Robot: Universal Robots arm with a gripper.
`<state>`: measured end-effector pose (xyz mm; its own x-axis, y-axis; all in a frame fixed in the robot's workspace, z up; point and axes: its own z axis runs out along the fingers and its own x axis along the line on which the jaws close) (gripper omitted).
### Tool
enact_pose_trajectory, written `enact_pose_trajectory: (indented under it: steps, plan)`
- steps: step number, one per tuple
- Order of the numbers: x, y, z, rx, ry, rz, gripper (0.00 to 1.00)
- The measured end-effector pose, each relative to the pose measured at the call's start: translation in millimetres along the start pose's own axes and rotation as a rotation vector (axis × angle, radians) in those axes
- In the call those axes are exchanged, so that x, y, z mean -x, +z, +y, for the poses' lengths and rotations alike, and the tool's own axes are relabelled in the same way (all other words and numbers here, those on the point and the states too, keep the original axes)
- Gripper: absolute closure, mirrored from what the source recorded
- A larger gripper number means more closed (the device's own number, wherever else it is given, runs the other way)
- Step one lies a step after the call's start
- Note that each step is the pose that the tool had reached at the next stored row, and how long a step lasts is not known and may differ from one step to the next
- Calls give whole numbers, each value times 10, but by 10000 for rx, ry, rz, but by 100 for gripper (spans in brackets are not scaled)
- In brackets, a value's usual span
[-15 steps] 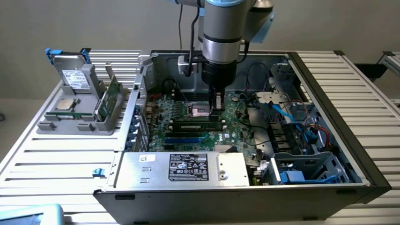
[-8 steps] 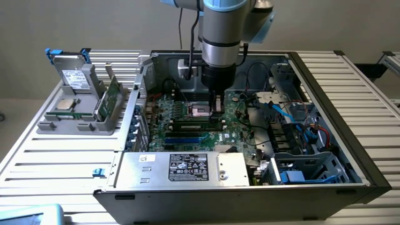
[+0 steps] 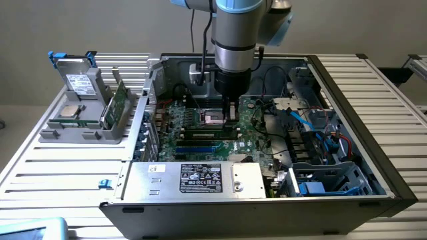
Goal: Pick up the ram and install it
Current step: 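Press down the ram until it locks into place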
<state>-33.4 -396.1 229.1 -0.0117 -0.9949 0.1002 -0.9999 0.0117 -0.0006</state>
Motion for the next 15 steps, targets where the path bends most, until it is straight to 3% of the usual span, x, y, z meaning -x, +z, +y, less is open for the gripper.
enact_pose_trajectory:
  steps: [10, 15]
  plan:
    - [5, 26, 5, -15, -22, 128, 89]
    - [21, 27, 6, -21, -32, 153, 89]
